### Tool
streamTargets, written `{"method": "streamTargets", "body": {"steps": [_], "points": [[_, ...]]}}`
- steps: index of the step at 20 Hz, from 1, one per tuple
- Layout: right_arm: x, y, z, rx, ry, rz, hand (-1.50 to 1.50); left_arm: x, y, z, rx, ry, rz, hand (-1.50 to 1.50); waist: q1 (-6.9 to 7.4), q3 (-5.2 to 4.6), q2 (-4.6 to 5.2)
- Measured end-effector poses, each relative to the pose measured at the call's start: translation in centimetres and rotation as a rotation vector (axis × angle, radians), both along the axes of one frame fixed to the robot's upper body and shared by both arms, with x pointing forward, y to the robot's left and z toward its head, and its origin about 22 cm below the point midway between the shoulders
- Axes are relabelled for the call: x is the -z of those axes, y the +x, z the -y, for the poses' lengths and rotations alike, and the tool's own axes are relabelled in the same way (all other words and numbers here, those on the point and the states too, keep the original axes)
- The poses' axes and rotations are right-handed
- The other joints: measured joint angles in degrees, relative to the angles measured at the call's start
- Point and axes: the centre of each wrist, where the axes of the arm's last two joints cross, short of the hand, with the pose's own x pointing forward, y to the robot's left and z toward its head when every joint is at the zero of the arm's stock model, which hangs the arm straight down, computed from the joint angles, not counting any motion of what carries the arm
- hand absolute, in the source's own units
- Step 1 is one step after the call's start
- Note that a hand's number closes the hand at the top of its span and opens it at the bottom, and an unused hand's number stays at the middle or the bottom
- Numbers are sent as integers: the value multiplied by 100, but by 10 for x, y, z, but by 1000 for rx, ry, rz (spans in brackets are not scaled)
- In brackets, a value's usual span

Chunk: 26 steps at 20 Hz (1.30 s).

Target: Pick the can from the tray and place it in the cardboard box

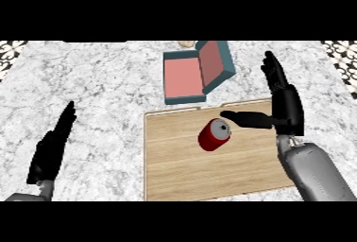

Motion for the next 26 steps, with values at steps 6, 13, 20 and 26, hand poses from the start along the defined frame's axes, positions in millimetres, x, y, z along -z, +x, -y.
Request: {"method": "streamTargets", "body": {"steps": [6, 13, 20, 26], "points": [[-30, 1, 33, -141, -363, -155, -150, 1, -2, 1, 2, 1, 1, 0, -9, -10, -21], [-67, -7, 22, -358, -665, -417, -150, -3, -3, 2, 9, -2, 0, 0, 17, -10, -23], [-84, -20, -15, -430, -758, -557, -150, -2, -4, 1, 8, 1, 1, 0, 29, -1, -2], [-74, -29, -36, -395, -784, -610, -150, 1, 4, 4, 5, -3, 5, 0, 24, 3, 7]]}}
